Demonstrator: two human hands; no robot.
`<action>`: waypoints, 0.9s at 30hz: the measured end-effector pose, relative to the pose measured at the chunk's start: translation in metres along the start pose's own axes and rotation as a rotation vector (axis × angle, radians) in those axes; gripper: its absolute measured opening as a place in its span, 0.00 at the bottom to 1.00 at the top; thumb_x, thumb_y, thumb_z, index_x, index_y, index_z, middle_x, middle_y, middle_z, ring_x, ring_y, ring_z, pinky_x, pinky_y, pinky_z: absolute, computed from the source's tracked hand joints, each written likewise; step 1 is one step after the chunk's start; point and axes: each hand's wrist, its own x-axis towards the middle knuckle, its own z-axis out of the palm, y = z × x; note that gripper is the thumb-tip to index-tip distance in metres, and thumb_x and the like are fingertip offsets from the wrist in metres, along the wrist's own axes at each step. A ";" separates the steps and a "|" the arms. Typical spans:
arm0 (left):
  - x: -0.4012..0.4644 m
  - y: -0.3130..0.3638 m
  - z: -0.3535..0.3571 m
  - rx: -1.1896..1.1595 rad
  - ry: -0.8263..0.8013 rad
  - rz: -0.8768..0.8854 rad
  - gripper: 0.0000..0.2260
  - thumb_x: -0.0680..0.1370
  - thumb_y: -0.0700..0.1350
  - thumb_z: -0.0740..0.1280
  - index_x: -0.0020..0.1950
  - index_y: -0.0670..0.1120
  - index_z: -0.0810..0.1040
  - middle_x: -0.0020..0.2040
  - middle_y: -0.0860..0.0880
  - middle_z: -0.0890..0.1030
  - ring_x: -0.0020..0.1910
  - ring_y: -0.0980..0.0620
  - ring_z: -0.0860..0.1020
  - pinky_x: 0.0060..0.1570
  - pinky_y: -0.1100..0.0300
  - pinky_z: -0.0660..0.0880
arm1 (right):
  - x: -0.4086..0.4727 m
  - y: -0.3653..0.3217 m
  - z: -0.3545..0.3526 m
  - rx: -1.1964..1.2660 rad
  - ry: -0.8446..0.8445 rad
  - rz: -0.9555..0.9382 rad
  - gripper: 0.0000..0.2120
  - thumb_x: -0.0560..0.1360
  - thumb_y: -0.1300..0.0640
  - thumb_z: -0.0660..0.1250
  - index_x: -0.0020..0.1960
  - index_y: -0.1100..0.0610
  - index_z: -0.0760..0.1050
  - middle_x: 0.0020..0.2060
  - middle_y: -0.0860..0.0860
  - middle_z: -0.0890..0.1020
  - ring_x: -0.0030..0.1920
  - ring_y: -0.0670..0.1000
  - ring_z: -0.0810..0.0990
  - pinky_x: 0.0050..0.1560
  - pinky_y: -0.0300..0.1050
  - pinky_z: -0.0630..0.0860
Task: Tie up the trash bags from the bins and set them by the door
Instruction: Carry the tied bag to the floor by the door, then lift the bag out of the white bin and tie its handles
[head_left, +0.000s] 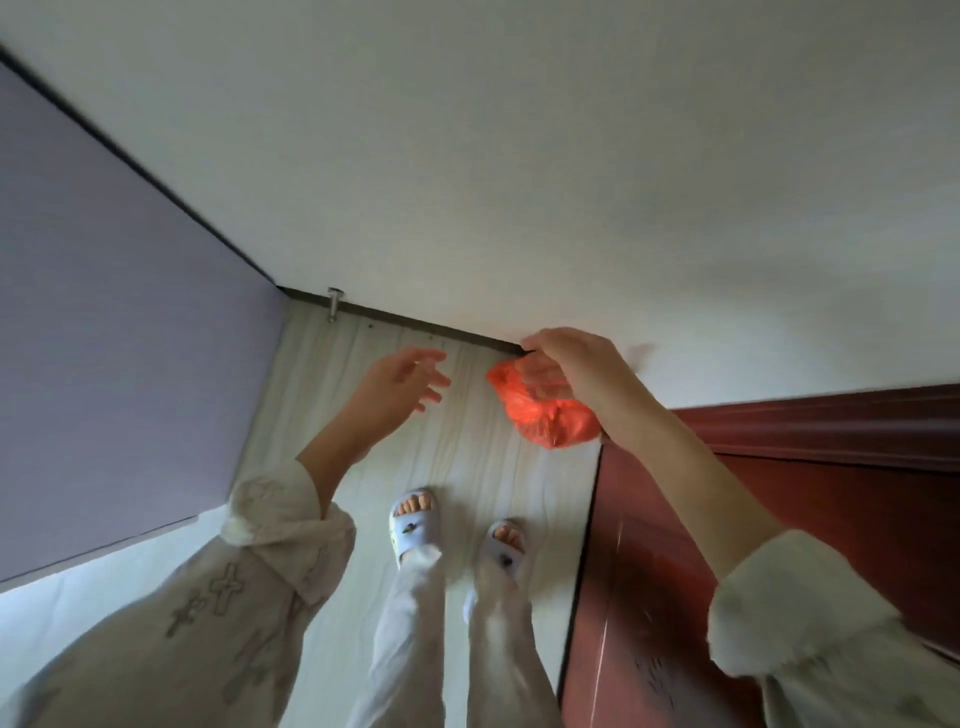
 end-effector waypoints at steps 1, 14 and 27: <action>-0.025 0.010 -0.011 -0.032 0.038 0.016 0.12 0.80 0.44 0.55 0.62 0.45 0.72 0.48 0.49 0.79 0.45 0.53 0.79 0.51 0.55 0.76 | -0.022 -0.011 0.011 -0.065 -0.028 -0.075 0.09 0.77 0.61 0.59 0.52 0.62 0.77 0.37 0.55 0.78 0.33 0.46 0.78 0.33 0.34 0.72; -0.365 -0.037 -0.120 -0.381 0.867 0.025 0.10 0.80 0.41 0.56 0.57 0.46 0.75 0.44 0.51 0.81 0.37 0.59 0.80 0.38 0.69 0.75 | -0.227 -0.024 0.207 -0.657 -0.698 -0.439 0.11 0.80 0.57 0.55 0.47 0.57 0.76 0.39 0.52 0.81 0.38 0.50 0.79 0.43 0.41 0.75; -0.643 -0.152 -0.206 -0.531 1.551 0.020 0.10 0.80 0.42 0.56 0.50 0.55 0.75 0.45 0.51 0.81 0.42 0.52 0.80 0.45 0.59 0.75 | -0.457 0.013 0.497 -0.921 -1.422 -0.732 0.12 0.80 0.54 0.55 0.50 0.55 0.77 0.45 0.53 0.83 0.46 0.52 0.83 0.51 0.46 0.79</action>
